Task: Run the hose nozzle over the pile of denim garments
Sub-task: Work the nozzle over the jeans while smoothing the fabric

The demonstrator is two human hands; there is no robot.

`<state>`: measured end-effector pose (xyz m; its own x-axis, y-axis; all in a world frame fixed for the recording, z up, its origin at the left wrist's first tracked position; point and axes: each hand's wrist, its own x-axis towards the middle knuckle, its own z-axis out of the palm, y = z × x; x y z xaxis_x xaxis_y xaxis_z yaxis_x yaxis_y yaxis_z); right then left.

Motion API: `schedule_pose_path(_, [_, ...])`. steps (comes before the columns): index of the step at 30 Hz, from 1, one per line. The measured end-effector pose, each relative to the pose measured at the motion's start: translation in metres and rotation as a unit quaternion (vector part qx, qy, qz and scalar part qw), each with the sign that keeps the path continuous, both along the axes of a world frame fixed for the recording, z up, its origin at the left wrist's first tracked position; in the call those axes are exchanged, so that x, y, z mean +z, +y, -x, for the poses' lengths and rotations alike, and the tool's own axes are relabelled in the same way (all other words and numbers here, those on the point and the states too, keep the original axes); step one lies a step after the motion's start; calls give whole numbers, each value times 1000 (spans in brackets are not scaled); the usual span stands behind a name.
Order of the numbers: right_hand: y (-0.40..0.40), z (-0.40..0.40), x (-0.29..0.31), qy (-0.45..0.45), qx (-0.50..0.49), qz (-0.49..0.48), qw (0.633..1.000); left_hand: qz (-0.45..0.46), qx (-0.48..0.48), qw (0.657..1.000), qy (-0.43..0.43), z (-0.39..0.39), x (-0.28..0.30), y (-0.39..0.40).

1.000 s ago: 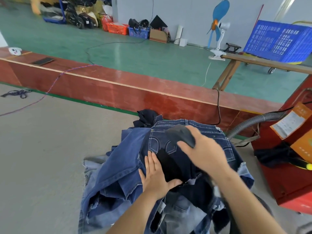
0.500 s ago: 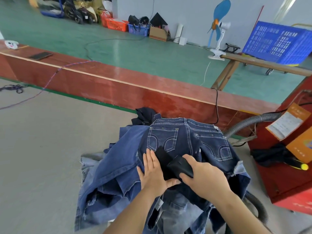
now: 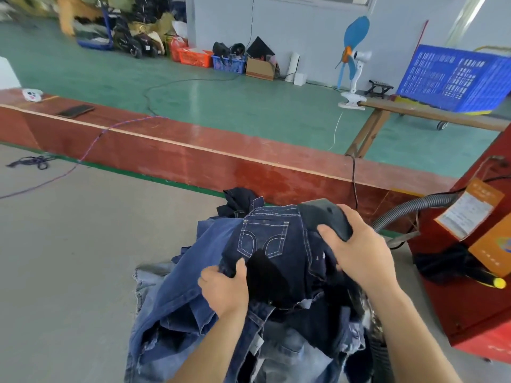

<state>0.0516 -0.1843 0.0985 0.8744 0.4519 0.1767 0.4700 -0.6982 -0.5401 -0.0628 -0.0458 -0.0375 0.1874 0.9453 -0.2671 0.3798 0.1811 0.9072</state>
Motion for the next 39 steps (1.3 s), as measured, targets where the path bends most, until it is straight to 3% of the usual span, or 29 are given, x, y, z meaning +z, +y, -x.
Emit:
schedule_pose_path(2, [-14,-5,8,9,-33,5,999,118,-77,989,39,-3,6,-3])
schedule_pose_path(3, [-20,-8,12,12,-44,4,999,135,-121,982,49,-4,9,-5])
schedule_pose_path(7, [-41,-16,31,-4,-91,-49,995,14,-115,993,24,-16,35,-4])
schedule_pose_path(9, [-52,-20,39,-9,-115,-92,989,43,-80,994,-65,-30,61,6])
schedule_pose_path(12, [-66,-25,45,-6,-148,-132,980,139,-32,962,-232,-50,115,37])
schedule_pose_path(17, [-80,-27,48,8,-182,-144,973,-33,-63,960,-272,-47,243,90])
schedule_pose_path(22, [-89,-27,52,30,-198,-152,968,-230,-234,914,-238,-21,377,104])
schedule_pose_path(26, [-90,-25,55,32,-206,-170,963,-301,-354,872,-153,-15,437,85])
schedule_pose_path(30, [-89,-24,57,35,-208,-182,961,-325,-434,840,-40,-31,439,65])
schedule_pose_path(33, [-91,-25,58,37,-211,-190,958,-236,-479,843,-70,-34,433,59])
schedule_pose_path(36, [-97,-29,59,33,-223,-192,955,-210,-500,836,-85,-38,421,68])
schedule_pose_path(39, [-104,-32,62,31,-235,-197,951,-283,-545,787,67,-60,364,73])
